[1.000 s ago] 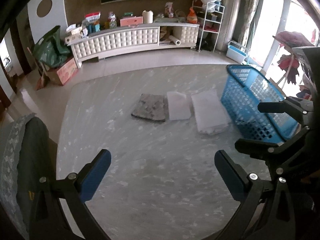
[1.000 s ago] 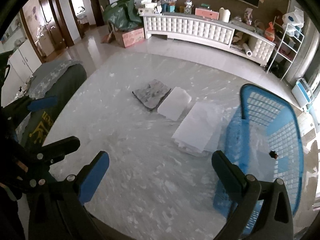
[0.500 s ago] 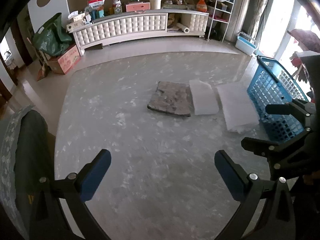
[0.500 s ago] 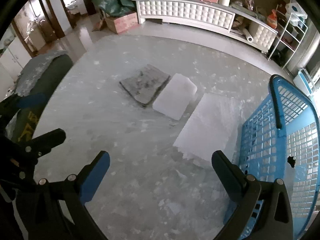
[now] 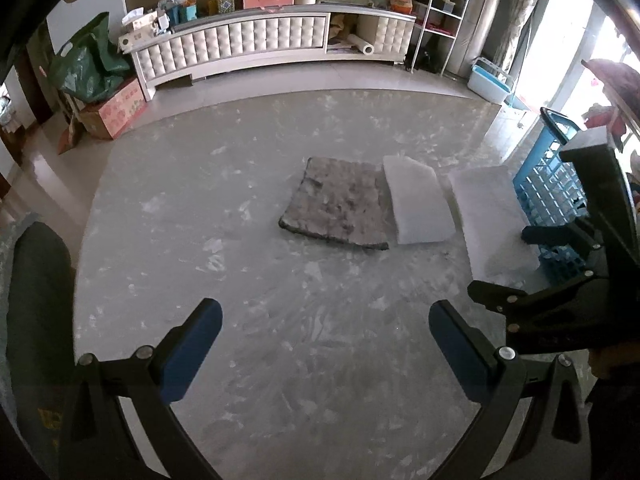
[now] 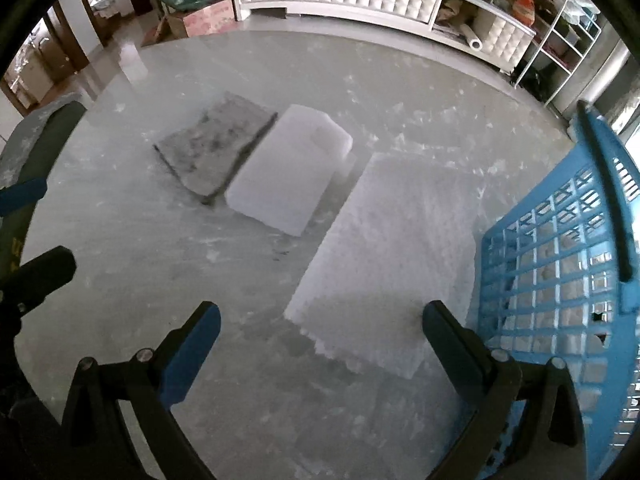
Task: Organize soft objects
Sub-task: 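Lower the right gripper onto the white quilted towel edge and close it, then lift the white quilted towel with the right gripper over the basket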
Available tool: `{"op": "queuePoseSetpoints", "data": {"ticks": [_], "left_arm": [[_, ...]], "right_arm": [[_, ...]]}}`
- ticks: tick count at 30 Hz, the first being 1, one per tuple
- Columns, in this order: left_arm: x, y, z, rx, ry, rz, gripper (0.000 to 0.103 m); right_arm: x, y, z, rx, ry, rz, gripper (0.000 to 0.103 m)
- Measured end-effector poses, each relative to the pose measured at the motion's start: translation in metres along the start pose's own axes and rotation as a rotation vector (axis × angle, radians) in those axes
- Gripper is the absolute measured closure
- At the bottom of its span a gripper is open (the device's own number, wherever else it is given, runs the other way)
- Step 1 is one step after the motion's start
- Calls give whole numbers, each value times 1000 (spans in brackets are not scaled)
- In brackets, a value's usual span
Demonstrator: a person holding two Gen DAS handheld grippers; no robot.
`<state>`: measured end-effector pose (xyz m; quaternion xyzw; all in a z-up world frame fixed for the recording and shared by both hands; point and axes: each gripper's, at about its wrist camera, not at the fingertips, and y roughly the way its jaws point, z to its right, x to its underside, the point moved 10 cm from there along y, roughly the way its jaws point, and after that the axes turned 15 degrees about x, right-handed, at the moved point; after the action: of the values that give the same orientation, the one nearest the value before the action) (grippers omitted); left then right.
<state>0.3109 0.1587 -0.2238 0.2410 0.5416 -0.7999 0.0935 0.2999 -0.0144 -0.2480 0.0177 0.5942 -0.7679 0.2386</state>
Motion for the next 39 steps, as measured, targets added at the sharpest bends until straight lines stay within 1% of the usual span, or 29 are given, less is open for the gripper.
{"op": "queuePoseSetpoints", "data": {"ticks": [5,9,13,17,19,20,21,22,23,24,28,30,31,33,36,39], "left_arm": [[5,12,-4,7,-20,-11,0],[7,16,-5,11,-13,-16,0],[7,15,-1,34,-13,-9,0],[8,16,2,36,5,-9,0],[9,16,3,37,10,-8,0],[9,17,3,37,12,-8,0],[9,18,2,36,13,-9,0],[9,18,1,36,11,-11,0],[10,19,1,39,7,-11,0],[10,19,1,42,5,-11,0],[10,17,2,49,1,-7,0],[9,16,3,55,0,1,0],[8,15,4,62,-2,6,0],[8,13,5,70,-5,13,0],[7,10,8,64,3,23,0],[5,6,9,36,20,32,0]], "right_arm": [[3,14,3,-23,25,-41,7],[3,16,7,-34,55,-40,7],[6,18,4,-9,41,-28,7],[9,17,-1,18,25,-13,9],[11,14,0,24,30,-11,13],[11,14,2,26,30,-9,18],[12,12,4,33,23,1,25],[13,9,6,35,17,11,30],[15,9,12,43,18,20,42],[17,7,15,49,19,21,49],[21,4,16,72,-6,34,59],[20,6,17,85,-17,38,68],[22,4,15,93,-32,45,71],[19,6,16,99,-45,54,79],[22,2,9,79,-45,61,85],[24,-7,8,79,-57,80,87]]}}
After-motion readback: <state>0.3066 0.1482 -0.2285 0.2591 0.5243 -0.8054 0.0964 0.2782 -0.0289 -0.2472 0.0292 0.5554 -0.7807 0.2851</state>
